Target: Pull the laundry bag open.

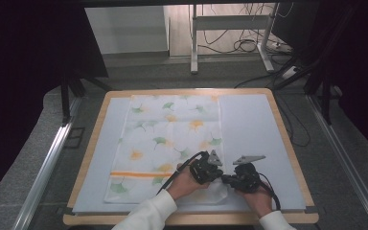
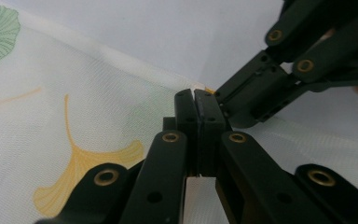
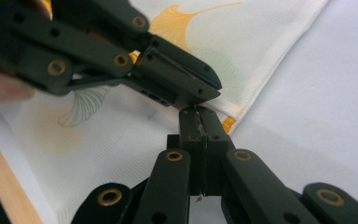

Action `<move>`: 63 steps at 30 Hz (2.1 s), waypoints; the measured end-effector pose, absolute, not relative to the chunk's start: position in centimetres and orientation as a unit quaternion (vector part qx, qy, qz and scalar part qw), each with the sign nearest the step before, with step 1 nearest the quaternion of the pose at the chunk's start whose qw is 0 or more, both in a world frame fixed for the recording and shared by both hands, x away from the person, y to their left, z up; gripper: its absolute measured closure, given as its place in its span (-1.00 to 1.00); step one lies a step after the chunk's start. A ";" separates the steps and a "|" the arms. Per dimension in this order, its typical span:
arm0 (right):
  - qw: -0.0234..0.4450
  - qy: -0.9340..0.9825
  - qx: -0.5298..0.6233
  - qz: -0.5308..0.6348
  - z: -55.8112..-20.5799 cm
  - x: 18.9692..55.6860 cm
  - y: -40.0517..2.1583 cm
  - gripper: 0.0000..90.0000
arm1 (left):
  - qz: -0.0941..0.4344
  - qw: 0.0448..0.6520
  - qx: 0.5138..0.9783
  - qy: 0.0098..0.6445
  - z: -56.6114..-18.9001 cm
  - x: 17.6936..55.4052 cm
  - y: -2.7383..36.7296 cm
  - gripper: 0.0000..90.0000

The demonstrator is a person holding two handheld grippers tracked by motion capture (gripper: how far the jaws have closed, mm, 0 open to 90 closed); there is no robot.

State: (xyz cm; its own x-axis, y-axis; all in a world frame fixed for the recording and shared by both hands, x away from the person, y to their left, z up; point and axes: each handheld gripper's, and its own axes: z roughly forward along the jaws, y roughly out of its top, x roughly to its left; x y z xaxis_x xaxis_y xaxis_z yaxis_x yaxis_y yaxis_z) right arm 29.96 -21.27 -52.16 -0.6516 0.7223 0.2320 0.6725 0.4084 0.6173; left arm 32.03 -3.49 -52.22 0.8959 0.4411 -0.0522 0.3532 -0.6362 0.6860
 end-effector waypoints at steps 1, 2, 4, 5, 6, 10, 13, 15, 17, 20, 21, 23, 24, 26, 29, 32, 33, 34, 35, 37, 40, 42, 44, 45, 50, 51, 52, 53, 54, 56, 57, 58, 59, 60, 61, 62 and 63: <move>0.028 0.836 0.421 0.352 -52.2 30.1 -21.3 0.98 | 0.060 0.364 0.903 0.221 -52.2 32.0 -3.5 1.00; 0.023 0.833 0.425 0.354 -52.2 30.2 -21.4 0.98 | 0.061 0.364 0.903 0.220 -52.2 32.0 -3.5 1.00; 0.008 0.826 0.434 0.359 -52.4 30.4 -21.7 0.98 | 0.066 0.364 0.903 0.217 -52.2 31.9 -3.5 1.00; 0.003 0.824 0.439 0.359 -52.4 30.4 -21.8 0.99 | 0.068 0.364 0.903 0.217 -52.2 31.8 -3.5 1.00; -0.002 0.822 0.441 0.361 -52.4 30.5 -21.9 0.99 | 0.070 0.362 0.904 0.215 -52.2 31.8 -3.6 1.00; -0.013 0.816 0.447 0.367 -52.6 30.7 -22.1 0.99 | 0.073 0.359 0.906 0.213 -52.2 31.8 -3.5 1.00; -0.017 0.814 0.450 0.367 -52.6 30.7 -22.2 0.99 | 0.074 0.355 0.907 0.214 -52.1 31.7 -3.4 1.00; -0.020 0.812 0.452 0.369 -52.6 30.7 -22.2 0.99 | 0.075 0.354 0.907 0.215 -52.1 31.8 -3.2 1.00; -0.023 0.810 0.453 0.370 -52.6 30.8 -22.3 0.99 | 0.074 0.354 0.907 0.216 -52.1 31.8 -3.1 1.00; -0.028 0.808 0.455 0.373 -52.7 30.8 -22.4 0.99 | 0.073 0.352 0.908 0.218 -52.1 31.8 -2.8 1.00; -0.030 0.808 0.455 0.373 -52.7 30.9 -22.4 0.99 | 0.073 0.351 0.908 0.218 -52.1 31.8 -2.7 1.00; -0.030 0.808 0.454 0.373 -52.7 30.9 -22.4 0.99 | 0.075 0.351 0.908 0.218 -52.1 31.8 -2.5 1.00; -0.029 0.810 0.453 0.372 -52.7 30.9 -22.4 0.99 | 0.076 0.350 0.907 0.219 -52.1 31.8 -2.4 1.00; -0.027 0.808 0.454 0.374 -52.7 30.8 -22.4 0.99 | 0.077 0.348 0.908 0.220 -52.1 31.7 -2.1 1.00; -0.027 0.809 0.453 0.374 -52.7 30.8 -22.4 0.99 | 0.076 0.349 0.907 0.224 -52.1 31.7 -1.7 1.00; -0.025 0.809 0.453 0.374 -52.7 30.8 -22.4 0.99 | 0.075 0.350 0.906 0.228 -52.1 31.7 -1.2 1.00; -0.025 0.809 0.453 0.374 -52.7 30.8 -22.4 0.99 | 0.075 0.350 0.905 0.229 -52.2 31.7 -1.1 1.00; -0.024 0.809 0.453 0.374 -52.7 30.8 -22.3 0.99 | 0.074 0.351 0.904 0.230 -52.2 31.6 -1.0 1.00; -0.023 0.810 0.452 0.373 -52.7 30.7 -22.3 0.99 | 0.075 0.351 0.905 0.230 -52.2 31.6 -0.8 1.00; -0.023 0.810 0.451 0.373 -52.7 30.8 -22.3 0.99 | 0.073 0.352 0.904 0.232 -52.2 31.6 -0.5 1.00; -0.023 0.811 0.450 0.373 -52.7 30.8 -22.3 0.99 | 0.070 0.353 0.902 0.238 -52.2 31.7 0.0 1.00; -0.023 0.812 0.449 0.373 -52.7 30.8 -22.3 0.99 | 0.071 0.351 0.903 0.239 -52.2 31.8 0.2 1.00; -0.022 0.812 0.448 0.372 -52.7 30.8 -22.3 0.99 | 0.071 0.350 0.902 0.243 -52.2 31.8 0.6 1.00; -0.022 0.813 0.448 0.372 -52.7 30.8 -22.3 0.99 | 0.072 0.350 0.902 0.242 -52.2 31.8 0.7 1.00; -0.019 0.814 0.446 0.371 -52.6 30.7 -22.3 0.99 | 0.071 0.350 0.901 0.248 -52.3 31.8 1.4 1.00; -0.018 0.814 0.446 0.371 -52.6 30.7 -22.2 0.99 | 0.071 0.350 0.900 0.248 -52.3 31.8 1.6 1.00; -0.018 0.815 0.446 0.370 -52.6 30.7 -22.2 0.99 | 0.071 0.351 0.900 0.250 -52.3 31.8 1.7 1.00; -0.018 0.815 0.446 0.370 -52.6 30.7 -22.2 0.99 | 0.070 0.350 0.899 0.252 -52.3 31.8 1.8 1.00; -0.017 0.815 0.446 0.370 -52.6 30.7 -22.2 0.99 | 0.070 0.351 0.899 0.253 -52.3 31.8 1.9 1.00; -0.017 0.815 0.446 0.370 -52.6 30.7 -22.2 0.99 | 0.070 0.351 0.898 0.256 -52.3 31.7 2.2 1.00; -0.018 0.814 0.446 0.370 -52.6 30.7 -22.2 0.99 | 0.070 0.352 0.896 0.260 -52.3 31.7 2.3 1.00; -0.017 0.815 0.446 0.370 -52.6 30.7 -22.2 0.99 | 0.070 0.350 0.897 0.259 -52.3 31.7 2.6 1.00; -0.017 0.815 0.446 0.370 -52.6 30.7 -22.2 0.99 | 0.069 0.355 0.894 0.265 -52.4 31.7 2.8 1.00; -0.017 0.815 0.446 0.370 -52.6 30.7 -22.2 0.99 | 0.067 0.355 0.893 0.269 -52.4 31.7 3.1 1.00; -0.017 0.815 0.446 0.370 -52.6 30.7 -22.2 0.99 | 0.066 0.356 0.892 0.272 -52.4 31.8 3.3 1.00; -0.017 0.815 0.445 0.370 -52.6 30.7 -22.2 0.99 | 0.065 0.355 0.891 0.274 -52.4 31.8 3.4 1.00; -0.016 0.815 0.446 0.370 -52.6 30.7 -22.2 0.99 | 0.063 0.357 0.890 0.277 -52.4 31.8 3.5 1.00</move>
